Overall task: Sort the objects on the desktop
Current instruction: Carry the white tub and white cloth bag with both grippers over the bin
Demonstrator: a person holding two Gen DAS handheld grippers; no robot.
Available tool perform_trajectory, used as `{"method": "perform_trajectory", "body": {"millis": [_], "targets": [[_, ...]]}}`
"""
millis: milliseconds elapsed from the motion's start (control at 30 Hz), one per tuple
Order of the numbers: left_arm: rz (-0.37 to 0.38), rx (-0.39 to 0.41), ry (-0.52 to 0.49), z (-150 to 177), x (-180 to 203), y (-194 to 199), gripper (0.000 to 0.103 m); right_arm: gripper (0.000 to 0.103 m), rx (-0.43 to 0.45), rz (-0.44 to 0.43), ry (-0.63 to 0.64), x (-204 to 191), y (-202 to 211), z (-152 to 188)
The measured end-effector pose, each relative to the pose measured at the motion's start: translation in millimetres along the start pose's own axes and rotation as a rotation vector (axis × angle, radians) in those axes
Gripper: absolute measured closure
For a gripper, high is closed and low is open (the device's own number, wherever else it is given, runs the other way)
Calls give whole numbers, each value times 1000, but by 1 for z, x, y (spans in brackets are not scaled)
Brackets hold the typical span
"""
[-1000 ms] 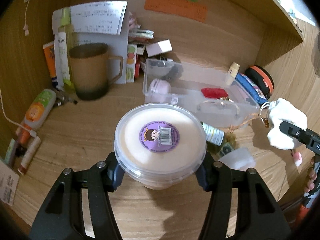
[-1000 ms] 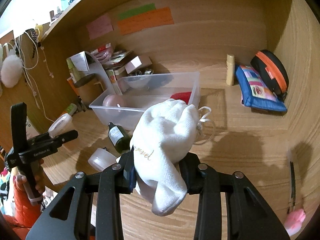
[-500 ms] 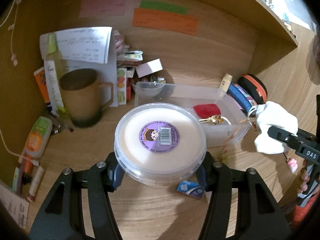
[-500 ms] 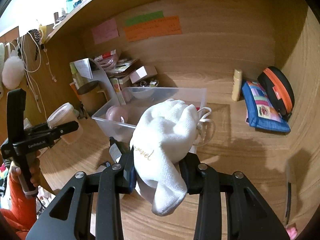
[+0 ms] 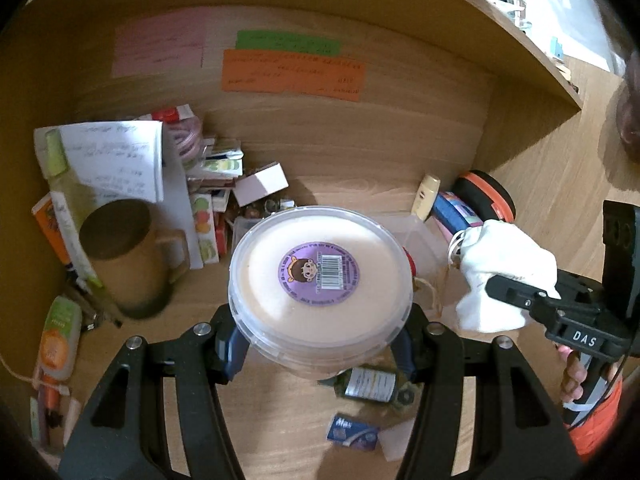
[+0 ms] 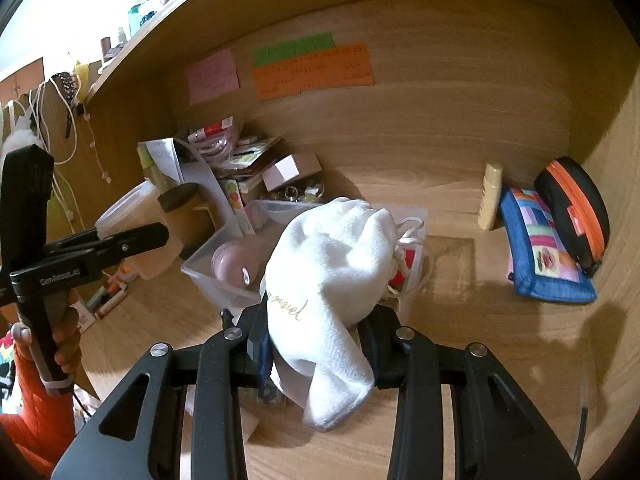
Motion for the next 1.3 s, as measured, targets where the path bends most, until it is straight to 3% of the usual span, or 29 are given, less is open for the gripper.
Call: {"method": "perform_trajectory", "body": {"millis": [733,1300], "targets": [[-38,-141,-49,-9,4,-90,45,71,-118,-30,29,17,-75,-14],[-57,-258,-69,17,0,-147,45,71,-229,-47,50,20,-114,4]]}}
Point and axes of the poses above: each gripper's, at about its wrist camera, not at the fingertips, and y roughly against the way its jaws point, x to its right, z to its underside, the point moved 10 cm from there along -y, roughly the way its jaws point, and after that the axes turned 8 degrees about y, right-handed, at the moved point
